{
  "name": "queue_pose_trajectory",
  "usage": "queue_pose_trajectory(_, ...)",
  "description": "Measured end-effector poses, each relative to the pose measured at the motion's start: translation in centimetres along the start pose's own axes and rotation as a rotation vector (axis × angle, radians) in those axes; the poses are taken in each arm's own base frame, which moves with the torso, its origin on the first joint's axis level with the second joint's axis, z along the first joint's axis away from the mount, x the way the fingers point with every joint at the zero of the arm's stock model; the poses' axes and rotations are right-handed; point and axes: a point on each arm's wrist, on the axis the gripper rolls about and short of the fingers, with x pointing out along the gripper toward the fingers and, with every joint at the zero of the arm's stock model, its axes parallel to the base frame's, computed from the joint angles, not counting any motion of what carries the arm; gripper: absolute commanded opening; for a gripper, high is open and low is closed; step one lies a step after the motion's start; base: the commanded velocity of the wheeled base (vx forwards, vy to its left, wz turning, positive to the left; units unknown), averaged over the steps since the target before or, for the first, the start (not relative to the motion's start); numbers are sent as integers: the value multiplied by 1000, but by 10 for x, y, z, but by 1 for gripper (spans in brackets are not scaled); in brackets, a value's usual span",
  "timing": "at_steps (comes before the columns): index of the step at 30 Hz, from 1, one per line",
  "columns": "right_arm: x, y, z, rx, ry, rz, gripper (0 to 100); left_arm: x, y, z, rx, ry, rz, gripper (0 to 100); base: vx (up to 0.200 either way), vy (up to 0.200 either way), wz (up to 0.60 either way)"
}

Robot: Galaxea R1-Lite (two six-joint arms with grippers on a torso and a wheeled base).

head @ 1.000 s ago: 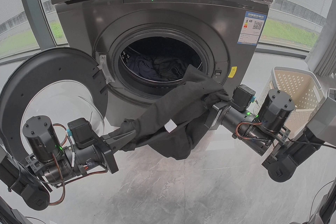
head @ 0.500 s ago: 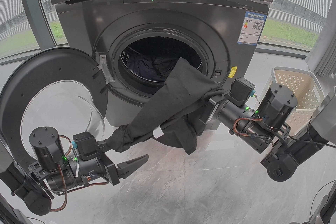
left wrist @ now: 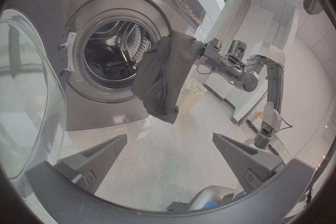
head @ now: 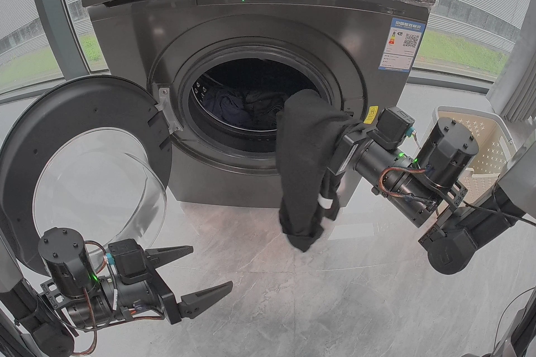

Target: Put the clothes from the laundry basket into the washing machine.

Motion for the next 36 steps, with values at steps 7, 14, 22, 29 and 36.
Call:
queue_pose_trajectory(7,4,7,-1,4,-5,20,0,14,-5,8,20,-44,-39,100,0,0,0)
queue_pose_trajectory(14,6,20,-9,16,18,57,0,53,2,26,53,-139,-68,100,0,0,0)
queue_pose_trajectory(22,12,32,-24,27,46,87,0,102,6,33,70,-193,-95,100,0,0,0)
queue_pose_trajectory(29,17,53,-33,44,55,129,0,132,15,26,68,-188,-81,100,0,0,0)
queue_pose_trajectory(36,18,60,-36,54,59,139,0,153,28,22,65,-204,-27,100,0,0,0)
